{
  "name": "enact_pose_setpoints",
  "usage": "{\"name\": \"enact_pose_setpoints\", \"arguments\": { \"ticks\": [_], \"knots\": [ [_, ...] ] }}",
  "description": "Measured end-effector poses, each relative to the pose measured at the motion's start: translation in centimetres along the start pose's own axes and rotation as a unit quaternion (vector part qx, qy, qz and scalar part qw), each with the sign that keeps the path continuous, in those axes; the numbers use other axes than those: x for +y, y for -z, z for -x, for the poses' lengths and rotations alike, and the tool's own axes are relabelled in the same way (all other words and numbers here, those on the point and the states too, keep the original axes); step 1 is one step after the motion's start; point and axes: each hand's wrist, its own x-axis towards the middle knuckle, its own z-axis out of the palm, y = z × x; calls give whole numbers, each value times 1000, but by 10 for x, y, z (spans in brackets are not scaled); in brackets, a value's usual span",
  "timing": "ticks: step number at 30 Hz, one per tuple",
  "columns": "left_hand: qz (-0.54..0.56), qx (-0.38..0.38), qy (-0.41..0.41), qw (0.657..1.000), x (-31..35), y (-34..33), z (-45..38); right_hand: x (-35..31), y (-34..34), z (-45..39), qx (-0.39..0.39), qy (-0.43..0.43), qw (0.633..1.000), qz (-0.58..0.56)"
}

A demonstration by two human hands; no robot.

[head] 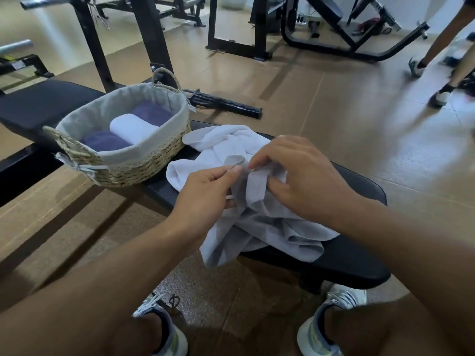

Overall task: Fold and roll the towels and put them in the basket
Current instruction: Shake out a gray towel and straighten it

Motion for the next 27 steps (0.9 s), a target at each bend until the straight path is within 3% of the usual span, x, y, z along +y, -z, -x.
{"name": "enact_pose_setpoints", "arguments": {
  "ticks": [4,9,14,27],
  "knots": [
    [18,-1,5,1000,3,0,2,-2,1,1,-80,-30,988,-126],
    [21,-7,1,1000,2,0,5,4,-2,-2,-79,-68,982,-158],
    [36,-13,8,999,1,-3,6,9,1,-6,-102,-92,954,-266],
    [42,-49,22,998,-1,-9,8,14,8,-4,-145,-110,969,-168]
  ]
}}
